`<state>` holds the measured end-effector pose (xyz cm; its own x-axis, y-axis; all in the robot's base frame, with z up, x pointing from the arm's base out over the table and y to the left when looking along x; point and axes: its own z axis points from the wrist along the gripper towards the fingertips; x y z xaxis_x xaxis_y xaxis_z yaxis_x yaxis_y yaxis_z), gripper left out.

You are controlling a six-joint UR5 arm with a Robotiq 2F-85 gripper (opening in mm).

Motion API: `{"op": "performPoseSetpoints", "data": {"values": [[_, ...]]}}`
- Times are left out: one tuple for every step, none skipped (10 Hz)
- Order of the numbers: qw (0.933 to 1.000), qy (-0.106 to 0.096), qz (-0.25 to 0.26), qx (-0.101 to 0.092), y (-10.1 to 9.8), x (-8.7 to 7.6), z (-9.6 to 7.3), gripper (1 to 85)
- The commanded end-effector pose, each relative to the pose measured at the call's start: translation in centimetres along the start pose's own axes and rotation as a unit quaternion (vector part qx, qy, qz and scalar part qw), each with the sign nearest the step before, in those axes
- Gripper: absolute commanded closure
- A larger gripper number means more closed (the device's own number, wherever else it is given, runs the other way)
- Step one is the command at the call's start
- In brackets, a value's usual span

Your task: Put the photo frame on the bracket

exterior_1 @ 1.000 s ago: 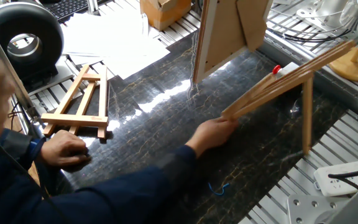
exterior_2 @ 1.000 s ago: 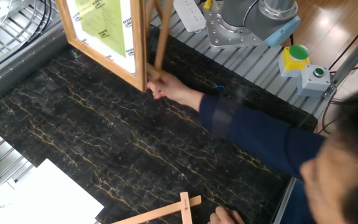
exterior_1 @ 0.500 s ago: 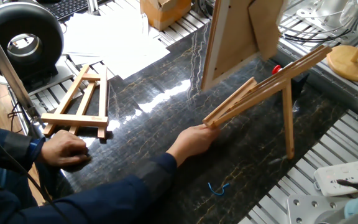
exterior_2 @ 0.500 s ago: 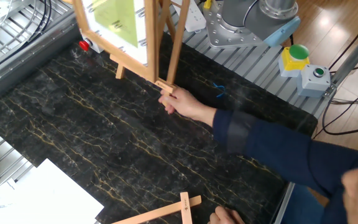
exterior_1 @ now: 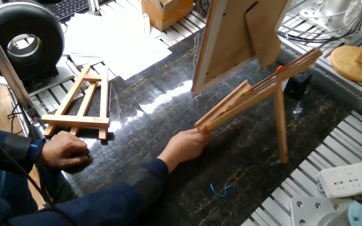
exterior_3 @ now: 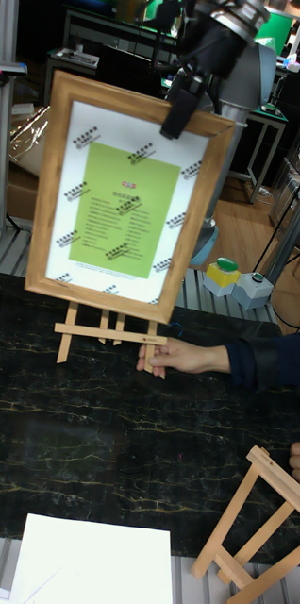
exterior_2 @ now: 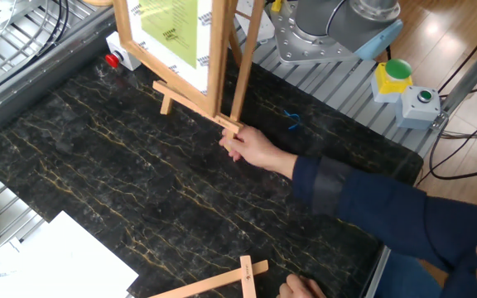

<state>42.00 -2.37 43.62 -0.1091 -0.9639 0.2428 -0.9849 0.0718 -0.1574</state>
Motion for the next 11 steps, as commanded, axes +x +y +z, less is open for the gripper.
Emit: {"op": "performPoseSetpoints", "data": {"values": [[0.999, -0.029, -0.028, 0.019, 0.7, -3.6, -0.6, 84.0], [0.9987, -0.033, -0.029, 0.025, 0.8, -4.4, -0.6, 84.0], [0.999, -0.025, -0.019, 0.032, 0.8, -4.9, -0.2, 84.0], [0.999, -0.021, -0.013, 0.036, 0.9, -5.0, 0.1, 84.0], [0.999, -0.021, -0.013, 0.037, 0.9, -5.0, 0.5, 84.0], [0.9989, -0.025, -0.013, 0.038, 1.0, -5.2, 0.8, 84.0], [0.9989, -0.024, -0.008, 0.039, 1.3, -5.5, 1.1, 84.0], [0.9989, -0.026, -0.003, 0.038, 1.7, -6.0, 1.4, 84.0], [0.9989, -0.022, -0.002, 0.04, 2.0, -6.5, 1.6, 84.0], [0.9989, -0.021, -0.01, 0.04, 2.0, -6.6, 1.8, 84.0], [0.9989, -0.023, -0.012, 0.04, 2.0, -6.8, 1.9, 84.0]]}}
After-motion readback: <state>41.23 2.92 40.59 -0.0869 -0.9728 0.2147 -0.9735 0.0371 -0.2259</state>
